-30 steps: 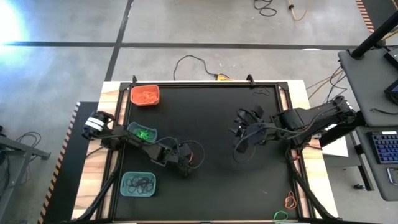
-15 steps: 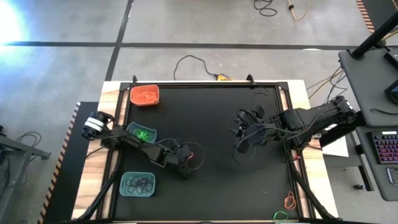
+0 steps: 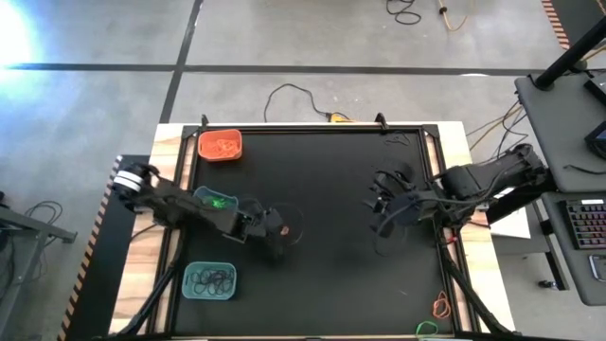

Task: Sort rubber bands into baskets
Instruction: Put the orange rubber band into the orange bin

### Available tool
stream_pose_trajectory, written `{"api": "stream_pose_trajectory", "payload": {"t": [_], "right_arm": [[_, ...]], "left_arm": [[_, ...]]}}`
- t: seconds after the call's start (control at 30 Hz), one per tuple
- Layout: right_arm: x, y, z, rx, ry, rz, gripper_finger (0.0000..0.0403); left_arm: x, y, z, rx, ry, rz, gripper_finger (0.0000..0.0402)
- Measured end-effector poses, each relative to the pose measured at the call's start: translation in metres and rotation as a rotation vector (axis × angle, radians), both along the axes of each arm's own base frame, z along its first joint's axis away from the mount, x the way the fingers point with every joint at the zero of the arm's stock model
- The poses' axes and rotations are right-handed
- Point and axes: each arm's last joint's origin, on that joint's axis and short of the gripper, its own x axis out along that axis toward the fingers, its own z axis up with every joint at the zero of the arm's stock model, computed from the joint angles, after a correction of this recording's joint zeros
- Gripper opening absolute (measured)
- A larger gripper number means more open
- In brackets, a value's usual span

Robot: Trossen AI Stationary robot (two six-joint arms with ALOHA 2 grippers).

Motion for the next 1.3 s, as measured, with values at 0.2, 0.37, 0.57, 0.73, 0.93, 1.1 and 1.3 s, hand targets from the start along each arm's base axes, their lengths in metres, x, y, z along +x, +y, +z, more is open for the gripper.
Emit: {"api": "stream_pose_trajectory", "payload": {"t": [0.2, 0.37, 0.57, 0.73, 0.93, 1.1, 1.3], "right_arm": [[-0.011, 0.007, 0.003, 0.017, 0.0, 0.023, 0.018], [-0.012, 0.011, 0.003, 0.004, 0.007, 0.056, 0.018], [-0.016, 0.009, 0.005, -0.022, 0.023, 0.118, 0.018], [-0.022, 0.007, 0.01, -0.036, 0.027, 0.179, 0.018], [-0.024, 0.005, 0.011, -0.036, 0.032, 0.2, 0.018], [-0.016, -0.005, 0.011, -0.031, 0.015, 0.144, 0.018], [-0.01, -0.02, 0.014, -0.013, -0.024, 0.071, 0.018]], "left_arm": [[-0.004, 0.041, 0.048, 0.058, -0.087, 0.024, 0.0], [-0.014, 0.102, 0.088, 0.124, -0.045, 0.169, 0.0], [-0.034, 0.176, 0.128, 0.184, 0.026, 0.376, 0.0], [-0.065, 0.234, 0.136, 0.166, 0.131, 0.6, 0.0], [-0.102, 0.275, 0.115, 0.102, 0.248, 0.797, 0.0], [-0.116, 0.3, 0.084, 0.049, 0.355, 0.851, 0.0], [-0.122, 0.314, 0.05, -0.054, 0.465, 0.857, 0.0]]}}
